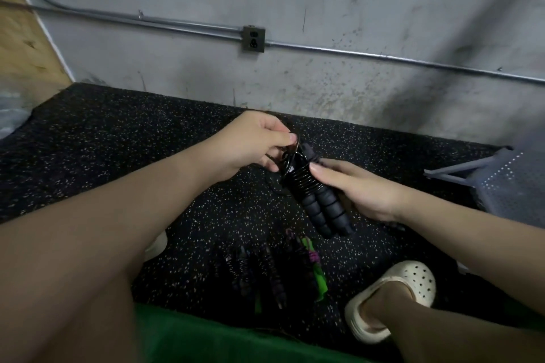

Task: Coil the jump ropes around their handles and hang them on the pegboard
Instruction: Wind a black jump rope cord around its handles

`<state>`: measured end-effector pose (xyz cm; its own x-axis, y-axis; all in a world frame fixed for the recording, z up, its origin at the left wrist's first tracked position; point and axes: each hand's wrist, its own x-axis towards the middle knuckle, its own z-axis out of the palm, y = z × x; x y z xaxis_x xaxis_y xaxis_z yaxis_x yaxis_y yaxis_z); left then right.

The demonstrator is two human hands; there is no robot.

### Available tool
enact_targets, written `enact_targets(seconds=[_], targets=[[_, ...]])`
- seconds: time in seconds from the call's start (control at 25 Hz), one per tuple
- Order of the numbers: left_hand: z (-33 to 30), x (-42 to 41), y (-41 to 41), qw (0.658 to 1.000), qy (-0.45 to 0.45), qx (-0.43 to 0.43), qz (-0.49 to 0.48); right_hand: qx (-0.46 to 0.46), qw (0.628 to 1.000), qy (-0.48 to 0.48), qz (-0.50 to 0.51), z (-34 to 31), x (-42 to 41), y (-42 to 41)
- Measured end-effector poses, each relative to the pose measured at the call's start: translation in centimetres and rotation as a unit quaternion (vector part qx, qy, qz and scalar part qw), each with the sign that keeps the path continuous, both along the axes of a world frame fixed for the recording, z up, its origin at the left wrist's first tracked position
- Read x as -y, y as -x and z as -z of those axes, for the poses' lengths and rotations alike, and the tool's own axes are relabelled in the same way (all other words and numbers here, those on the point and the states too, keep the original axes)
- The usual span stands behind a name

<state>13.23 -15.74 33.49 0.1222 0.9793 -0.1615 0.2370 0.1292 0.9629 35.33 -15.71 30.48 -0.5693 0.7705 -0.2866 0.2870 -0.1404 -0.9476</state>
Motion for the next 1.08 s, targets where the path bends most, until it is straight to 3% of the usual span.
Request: enact_targets(seconds=[0.12,0.24,0.4,0.76,0.92,1.08], targets=[[0.3,0.2,0.8,0.998,0.039,0.039,-0.002,0.024,0.997,-0.056,-0.044,-0.5,0.7,-0.1],[0.3,0.8,1.3,0.992,0.055,0.114,0.006,0.011,0.999,-0.042,-0.004,-0.4,1.5,0.3],[2.5,2.2,0.9,1.0,0.027,-0.011,0.001,-0.025,0.998,-0.001,0.064,0.3,1.5,0.3],[11.4,1.5,-3.7,0.995,0.091,0.039,-0.027,0.151,0.982,0.025,0.112,5.9,-0.2,-1.3],[14.4,0.3,-3.8,0.99,0.136,-0.027,0.032,0.169,0.972,0.02,0.164,11.5,0.2,-1.9],[18.7,1.2,-4.0,0.98,0.14,-0.105,0.09,0.125,0.96,0.033,0.247,17.8,2.6,-2.3]])
